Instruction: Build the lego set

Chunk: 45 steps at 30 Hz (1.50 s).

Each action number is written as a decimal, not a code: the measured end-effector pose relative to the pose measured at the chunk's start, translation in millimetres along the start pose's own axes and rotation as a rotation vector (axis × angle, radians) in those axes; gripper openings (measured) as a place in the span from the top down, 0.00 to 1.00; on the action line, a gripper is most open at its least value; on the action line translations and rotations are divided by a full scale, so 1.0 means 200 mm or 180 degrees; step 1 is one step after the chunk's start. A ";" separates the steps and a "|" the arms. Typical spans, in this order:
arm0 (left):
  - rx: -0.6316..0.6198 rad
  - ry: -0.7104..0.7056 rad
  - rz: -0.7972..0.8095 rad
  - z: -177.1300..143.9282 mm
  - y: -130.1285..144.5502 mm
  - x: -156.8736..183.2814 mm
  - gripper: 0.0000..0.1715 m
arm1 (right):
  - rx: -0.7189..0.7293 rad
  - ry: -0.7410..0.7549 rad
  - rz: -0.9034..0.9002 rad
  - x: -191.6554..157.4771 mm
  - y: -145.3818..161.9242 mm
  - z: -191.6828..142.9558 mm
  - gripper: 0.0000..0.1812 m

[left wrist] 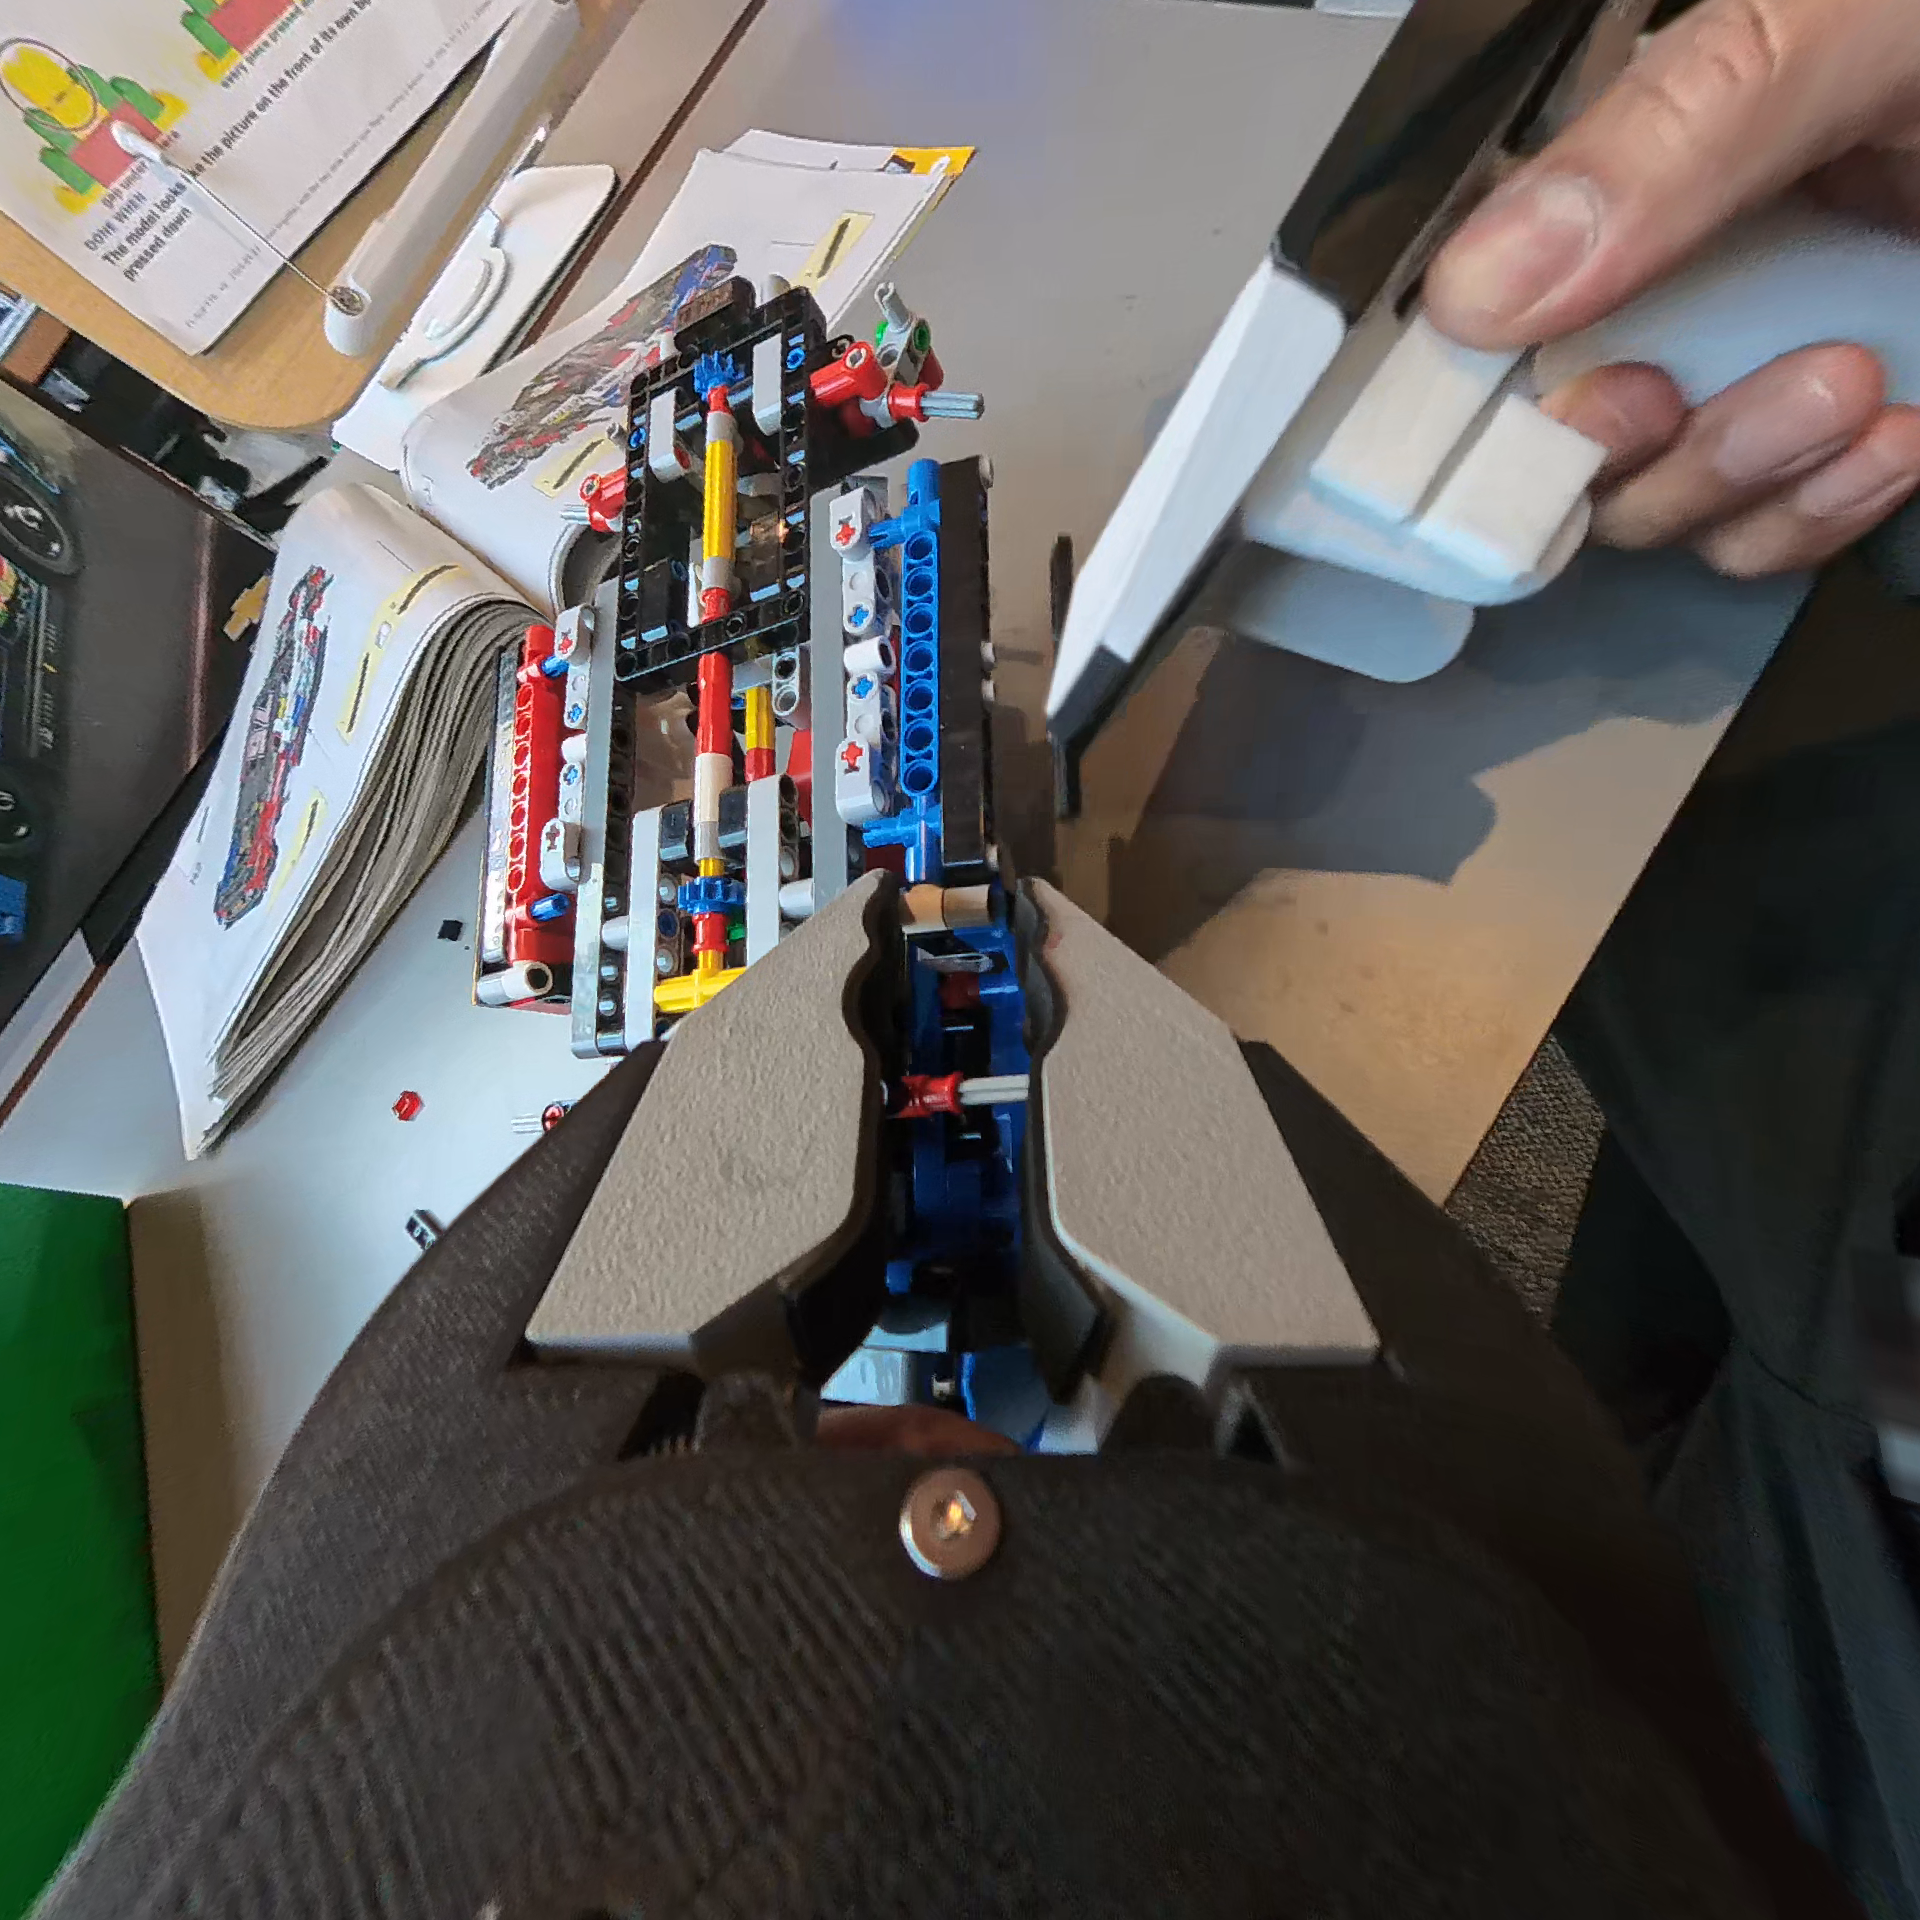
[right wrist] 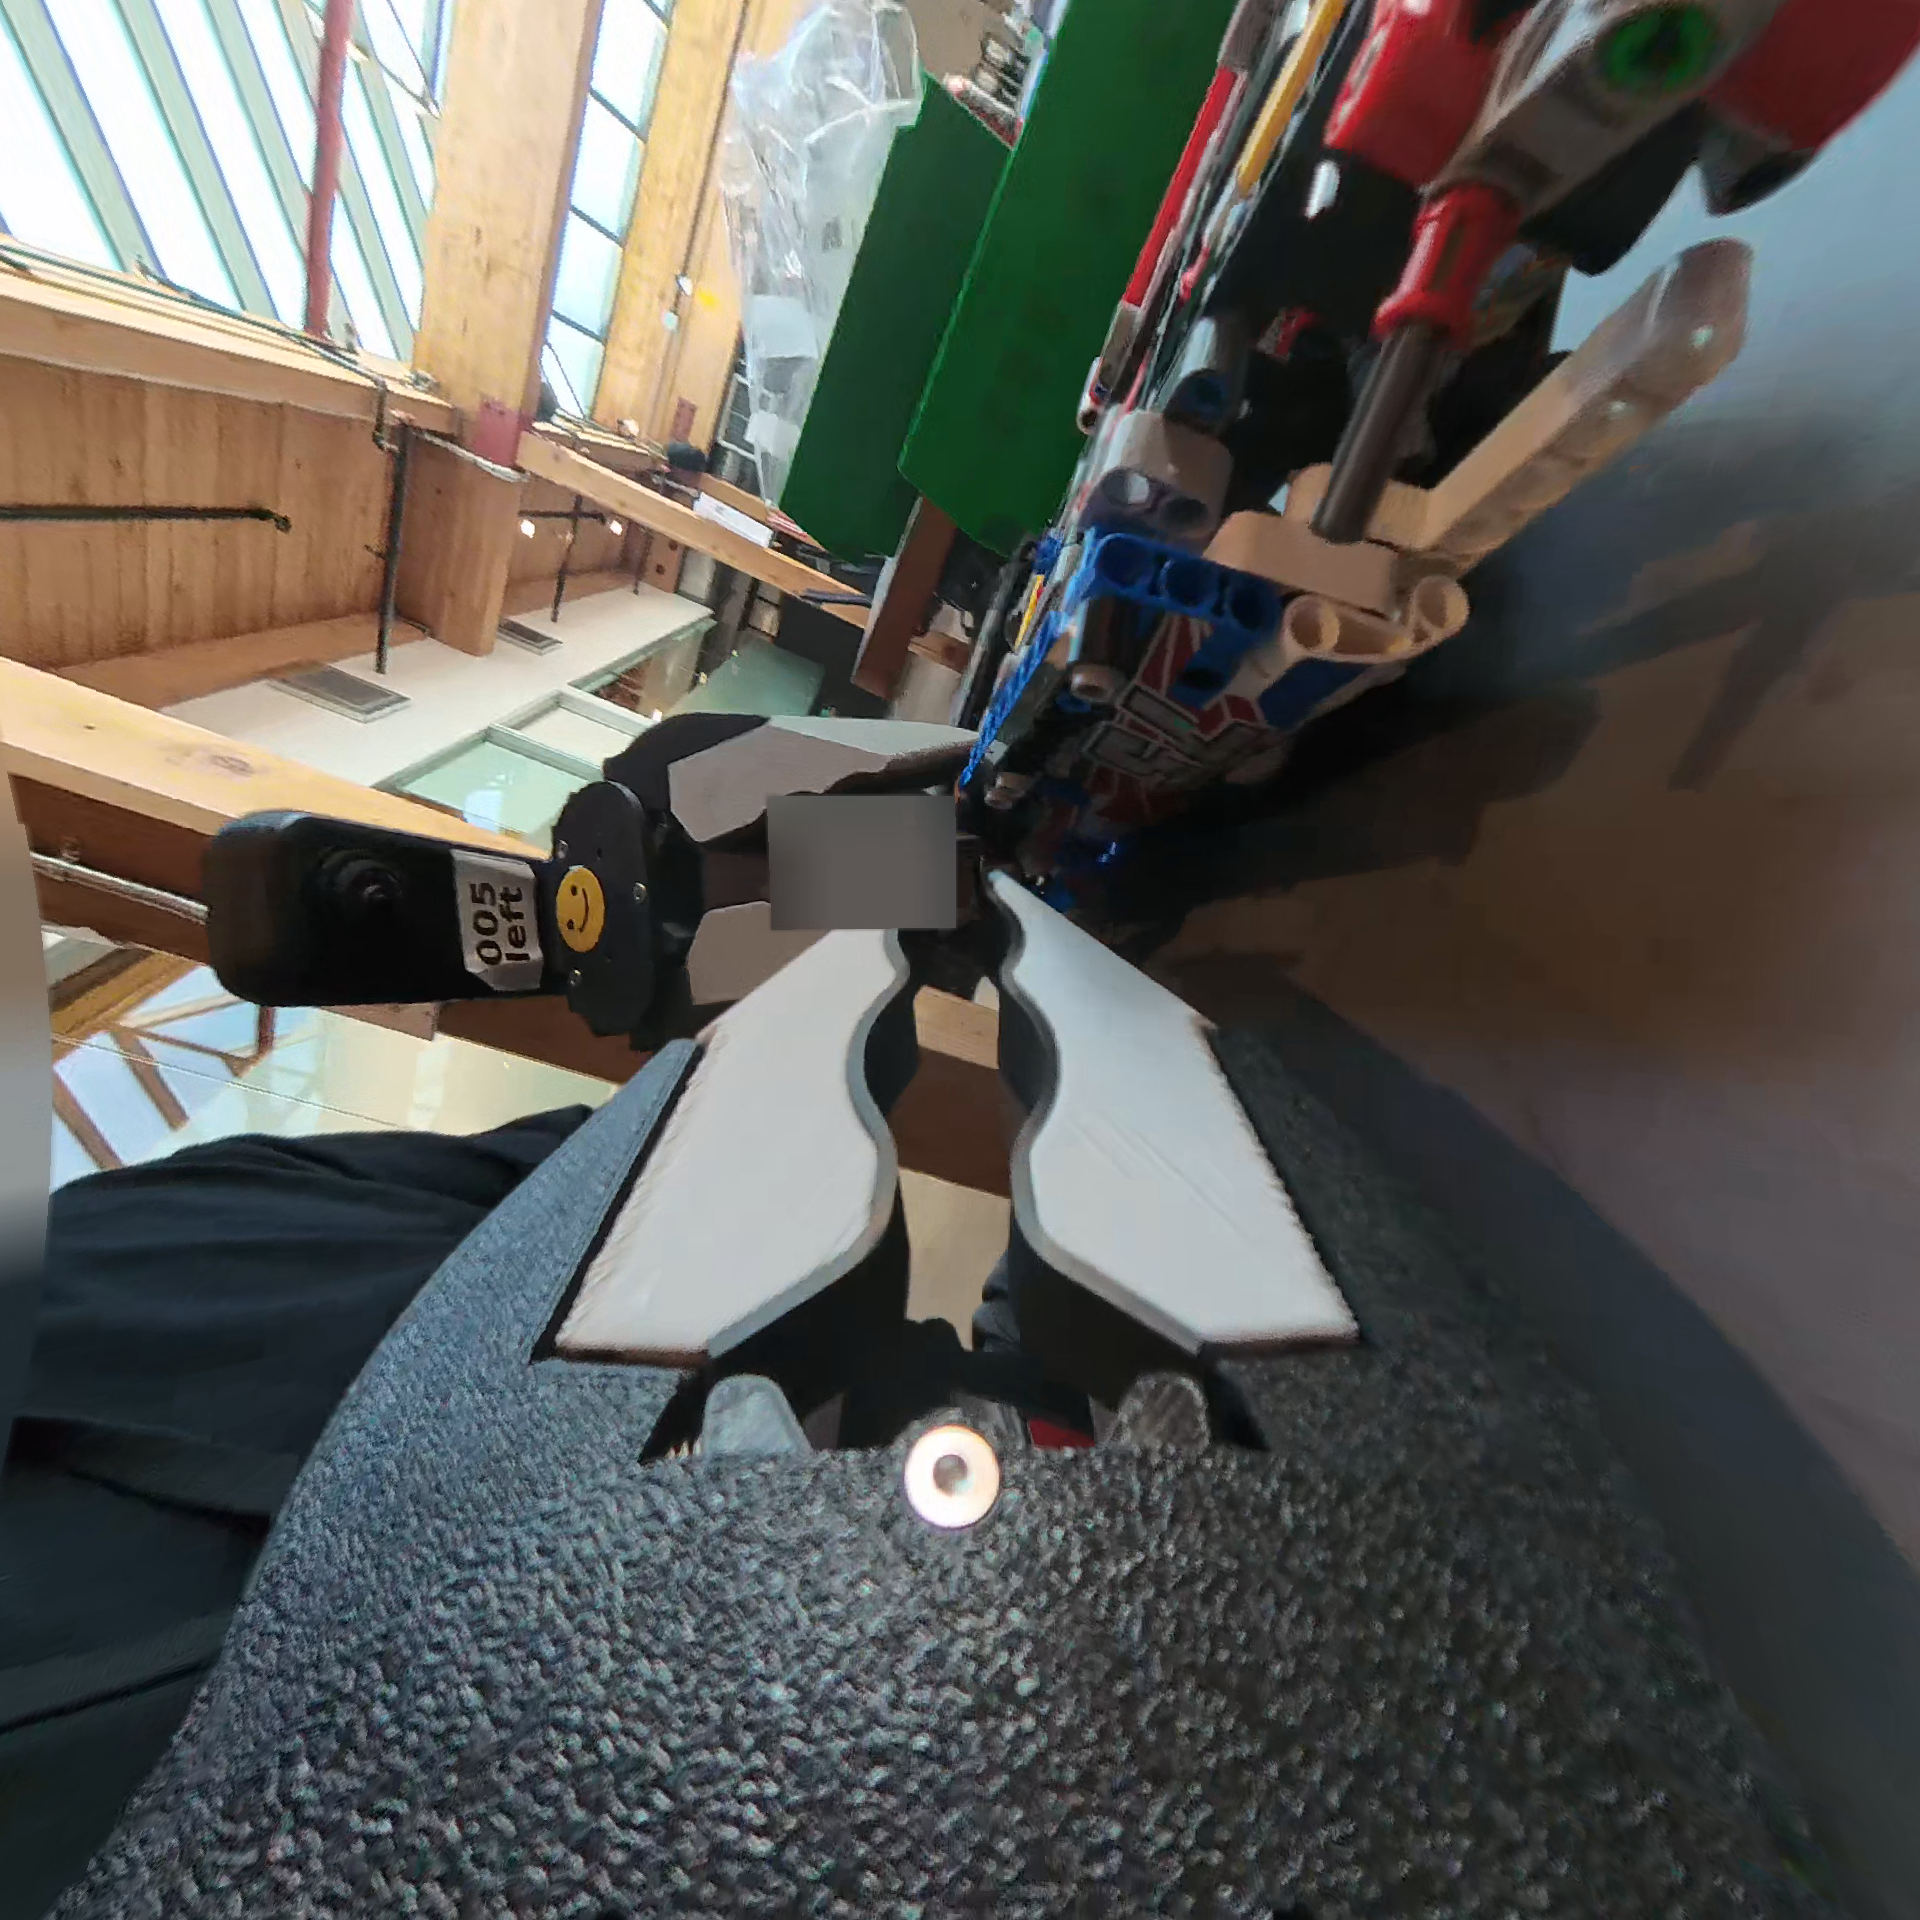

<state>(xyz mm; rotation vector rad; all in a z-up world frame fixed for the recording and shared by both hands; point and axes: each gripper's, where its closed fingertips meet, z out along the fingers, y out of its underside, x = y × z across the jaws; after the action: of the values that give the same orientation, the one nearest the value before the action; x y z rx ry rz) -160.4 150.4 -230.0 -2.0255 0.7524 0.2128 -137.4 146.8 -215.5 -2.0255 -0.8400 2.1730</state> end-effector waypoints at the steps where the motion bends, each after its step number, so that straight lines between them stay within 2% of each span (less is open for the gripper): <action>1: -0.0003 -0.0028 0.0013 0.00 0.00 0.00 0.89 | 0.0091 -0.0150 0.0013 -0.03 -0.02 -0.01 0.97; 4: -0.0061 -0.0096 0.0085 -0.01 0.02 0.01 0.85 | 0.0299 -0.0649 -0.0040 -0.15 -0.04 -0.04 0.97; 7: -0.0047 -0.0156 0.0133 -0.04 0.02 0.03 0.80 | 0.0366 -0.0975 -0.0442 -0.27 -0.02 -0.08 0.97; 10: 0.0064 -0.0221 0.0120 -0.11 0.00 0.04 0.81 | 0.0336 -0.0969 -0.0985 -0.33 0.03 -0.10 0.97; 14: 0.0516 -0.0281 0.0246 -0.21 -0.15 0.10 0.82 | 0.0294 -0.0985 -0.1466 -0.39 0.08 -0.10 0.96; 22: 0.1109 -0.0655 0.0692 -0.32 -0.32 0.16 0.86 | 0.0345 -0.1197 -0.1739 -0.47 0.12 -0.11 0.97; 25: 0.1205 -0.0759 0.0831 -0.34 -0.35 0.18 0.90 | 0.0298 -0.1152 -0.1703 -0.46 0.13 -0.09 0.97; 27: 0.1231 -0.0851 0.0885 -0.35 -0.36 0.18 0.99 | 0.0267 -0.1144 -0.1632 -0.45 0.14 -0.08 0.97; 30: 0.1178 -0.0867 0.0906 -0.35 -0.34 0.18 1.00 | 0.0246 -0.1115 -0.1509 -0.44 0.15 -0.07 0.97; 34: 0.0874 -0.0559 0.0677 -0.28 -0.25 0.20 1.00 | -0.0029 -0.0780 -0.1193 -0.33 0.17 -0.04 0.96; 36: 0.0696 -0.0373 0.0513 -0.24 -0.19 0.20 1.00 | -0.0128 -0.0415 -0.1363 -0.24 0.15 -0.06 0.94; 40: 0.0415 -0.0043 0.0099 -0.17 -0.09 0.17 1.00 | -0.0377 0.0459 -0.2184 -0.11 0.06 -0.12 0.87; 45: 0.0249 0.0200 -0.0283 -0.11 -0.03 0.13 1.00 | -0.1076 0.1208 -0.3637 -0.05 -0.01 -0.15 0.82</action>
<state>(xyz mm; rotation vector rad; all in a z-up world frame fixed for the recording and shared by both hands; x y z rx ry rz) -139.5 123.1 -224.0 -1.9939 0.6971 0.0679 -108.0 155.7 -204.8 -1.3400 -1.7617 1.0302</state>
